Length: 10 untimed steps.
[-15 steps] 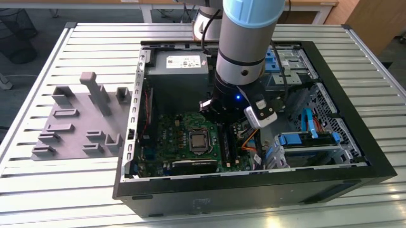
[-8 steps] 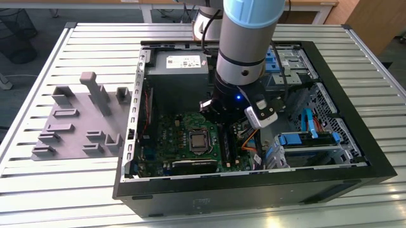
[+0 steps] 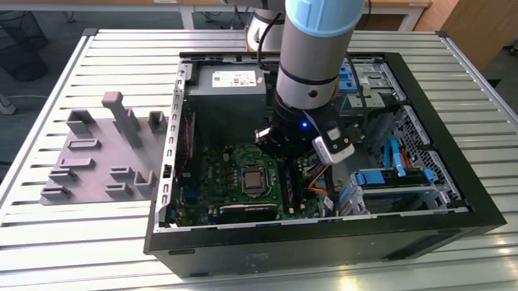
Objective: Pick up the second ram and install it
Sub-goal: 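Press down the second ram until it locks into place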
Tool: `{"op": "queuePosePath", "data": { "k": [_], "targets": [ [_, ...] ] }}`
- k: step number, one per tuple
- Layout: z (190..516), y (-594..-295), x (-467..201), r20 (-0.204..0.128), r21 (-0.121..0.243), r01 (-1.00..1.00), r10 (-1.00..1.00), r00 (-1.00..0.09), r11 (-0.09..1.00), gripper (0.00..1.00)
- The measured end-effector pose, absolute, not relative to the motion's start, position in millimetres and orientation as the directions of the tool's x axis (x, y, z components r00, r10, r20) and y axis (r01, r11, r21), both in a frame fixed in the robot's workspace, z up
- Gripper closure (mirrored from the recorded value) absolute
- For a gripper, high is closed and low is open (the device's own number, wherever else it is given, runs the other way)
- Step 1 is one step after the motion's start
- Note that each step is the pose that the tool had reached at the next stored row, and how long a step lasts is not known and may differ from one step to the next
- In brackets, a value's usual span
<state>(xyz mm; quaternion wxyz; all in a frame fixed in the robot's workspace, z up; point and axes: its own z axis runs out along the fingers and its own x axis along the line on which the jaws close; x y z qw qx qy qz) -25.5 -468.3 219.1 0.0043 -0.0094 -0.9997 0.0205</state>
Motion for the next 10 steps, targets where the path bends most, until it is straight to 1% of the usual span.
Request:
{"op": "queuePosePath", "data": {
  "k": [10],
  "targets": [
    [215.4, -469.4, -25.5, 0.008, -0.041, 0.019, 0.019, -1.0, 0.999, 0.86]
  ]
}}
